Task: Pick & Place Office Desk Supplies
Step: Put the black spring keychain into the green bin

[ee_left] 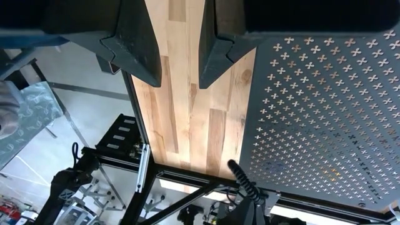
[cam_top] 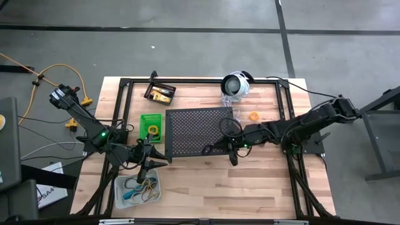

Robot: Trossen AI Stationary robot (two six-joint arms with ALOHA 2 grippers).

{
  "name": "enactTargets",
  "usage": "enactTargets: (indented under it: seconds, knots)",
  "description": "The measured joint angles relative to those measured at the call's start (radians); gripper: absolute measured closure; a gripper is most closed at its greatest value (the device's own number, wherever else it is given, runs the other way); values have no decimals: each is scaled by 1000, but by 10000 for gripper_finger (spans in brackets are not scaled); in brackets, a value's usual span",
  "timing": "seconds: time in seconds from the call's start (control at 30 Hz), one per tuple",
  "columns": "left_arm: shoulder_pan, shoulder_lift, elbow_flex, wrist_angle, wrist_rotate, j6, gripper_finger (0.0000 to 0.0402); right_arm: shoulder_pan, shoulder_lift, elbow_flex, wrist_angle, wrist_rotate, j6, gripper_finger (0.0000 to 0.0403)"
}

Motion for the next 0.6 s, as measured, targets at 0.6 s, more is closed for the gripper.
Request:
enactTargets:
  seconds: [0.6]
  knots:
    - [0, 0, 0, 17, -8, 0, 299, 0, 0, 0, 27, -30, -11, 399]
